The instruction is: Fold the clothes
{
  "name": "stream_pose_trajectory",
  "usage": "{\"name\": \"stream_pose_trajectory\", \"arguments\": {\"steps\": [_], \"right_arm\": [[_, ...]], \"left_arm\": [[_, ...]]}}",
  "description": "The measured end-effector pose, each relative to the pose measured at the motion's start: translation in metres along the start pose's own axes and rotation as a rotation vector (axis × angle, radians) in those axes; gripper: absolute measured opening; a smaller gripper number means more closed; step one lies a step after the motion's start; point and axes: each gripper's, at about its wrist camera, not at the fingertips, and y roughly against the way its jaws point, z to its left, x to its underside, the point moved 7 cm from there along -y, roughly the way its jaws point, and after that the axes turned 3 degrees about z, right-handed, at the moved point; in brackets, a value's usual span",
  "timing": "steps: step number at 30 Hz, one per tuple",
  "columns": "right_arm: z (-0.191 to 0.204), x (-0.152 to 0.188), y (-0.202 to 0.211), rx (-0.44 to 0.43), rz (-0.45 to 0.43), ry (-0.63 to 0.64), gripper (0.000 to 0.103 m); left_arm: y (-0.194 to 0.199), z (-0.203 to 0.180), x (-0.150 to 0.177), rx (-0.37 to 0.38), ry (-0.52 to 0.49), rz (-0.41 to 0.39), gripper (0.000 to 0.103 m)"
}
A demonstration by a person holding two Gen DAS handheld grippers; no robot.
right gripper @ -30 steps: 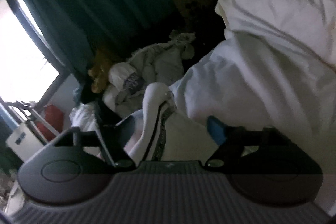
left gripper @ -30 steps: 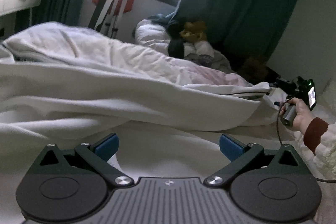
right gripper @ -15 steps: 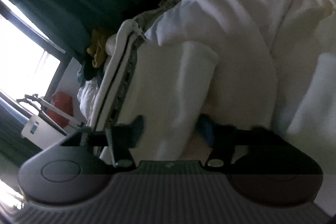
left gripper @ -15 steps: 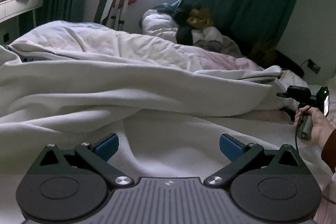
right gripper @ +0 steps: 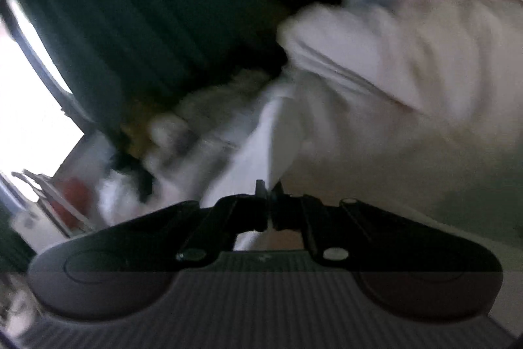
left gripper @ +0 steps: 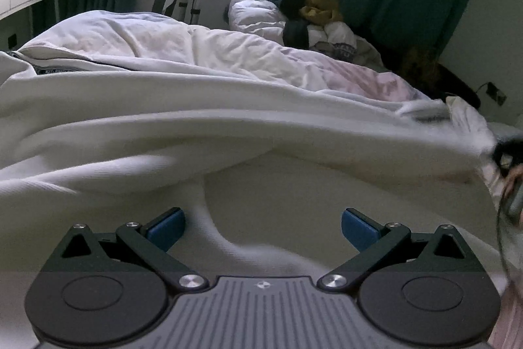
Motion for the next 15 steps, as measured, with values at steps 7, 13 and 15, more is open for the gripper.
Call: {"name": "stream_pose_trajectory", "arguments": {"steps": [7,13,15], "right_arm": [[-0.042,0.040,-0.008,0.040,0.080,-0.039,0.009],[-0.025,0.036,0.026,0.085,0.098,0.067,0.014],[-0.018,0.040,0.046,0.100,0.106,0.113,0.014]], "left_arm": [[0.003,0.004,0.001,-0.017,0.000,0.022,0.103],[0.014,0.001,-0.002,0.005,-0.014,-0.001,0.103],[0.019,0.002,-0.001,0.011,-0.012,-0.018,0.103]]}}
